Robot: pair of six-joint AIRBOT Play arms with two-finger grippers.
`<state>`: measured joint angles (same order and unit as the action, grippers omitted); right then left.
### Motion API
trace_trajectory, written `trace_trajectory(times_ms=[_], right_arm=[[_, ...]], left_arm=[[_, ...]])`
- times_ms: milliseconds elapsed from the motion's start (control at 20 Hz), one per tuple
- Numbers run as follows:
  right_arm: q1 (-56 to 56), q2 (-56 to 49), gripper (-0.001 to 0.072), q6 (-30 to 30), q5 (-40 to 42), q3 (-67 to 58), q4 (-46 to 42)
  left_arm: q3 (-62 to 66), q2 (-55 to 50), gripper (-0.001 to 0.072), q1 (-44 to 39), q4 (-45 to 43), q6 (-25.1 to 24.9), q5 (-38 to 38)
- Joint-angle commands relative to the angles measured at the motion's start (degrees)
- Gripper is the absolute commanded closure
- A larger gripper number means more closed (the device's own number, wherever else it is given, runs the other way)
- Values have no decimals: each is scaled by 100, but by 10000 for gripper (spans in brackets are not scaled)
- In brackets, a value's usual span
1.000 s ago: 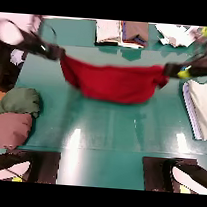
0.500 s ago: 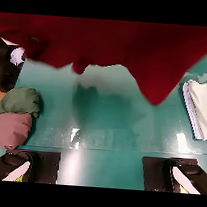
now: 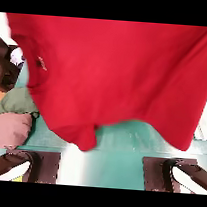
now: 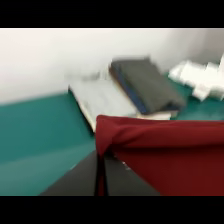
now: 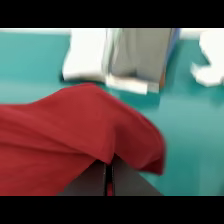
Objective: Fold the shirts.
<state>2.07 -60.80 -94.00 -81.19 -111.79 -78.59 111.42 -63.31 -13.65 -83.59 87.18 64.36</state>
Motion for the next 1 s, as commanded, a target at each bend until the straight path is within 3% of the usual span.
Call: trace_trajectory(times_ms=[0, 300, 450, 500, 550, 600, 650, 800, 950], right_arm=[[216, -811, 695, 61, 28, 688, 46], [511, -2417, 694, 103, 1729, 2079, 96], [514, -2883, 692, 103, 1810, 2094, 105], [514, -2929, 655, 105, 1816, 2096, 107], [511, -2927, 430, 105, 1821, 2094, 107], [498, -2907, 331, 105, 1786, 2044, 98], [466, -2874, 330, 107, 1676, 1937, 96], [310, -2409, 332, 201, 1290, 1947, 50], [-46, -1589, 334, 208, 901, 2855, 33]], left_arm=[[15, -1403, 681, 0, -26, -26, 691], [15, -3580, 681, 0, -136, -22, 798], [11, -3869, 679, 24, -223, -24, 911], [17, -3856, 678, 57, -223, -22, 920], [33, -3823, 573, 120, -221, -22, 946], [37, -3755, 344, 197, -221, -13, 1038], [50, -3687, 281, 295, -219, 2, 1226], [-42, -3318, 290, 503, -210, -2, 2031], [-1104, -2557, 290, 487, -155, 26, 1980]])
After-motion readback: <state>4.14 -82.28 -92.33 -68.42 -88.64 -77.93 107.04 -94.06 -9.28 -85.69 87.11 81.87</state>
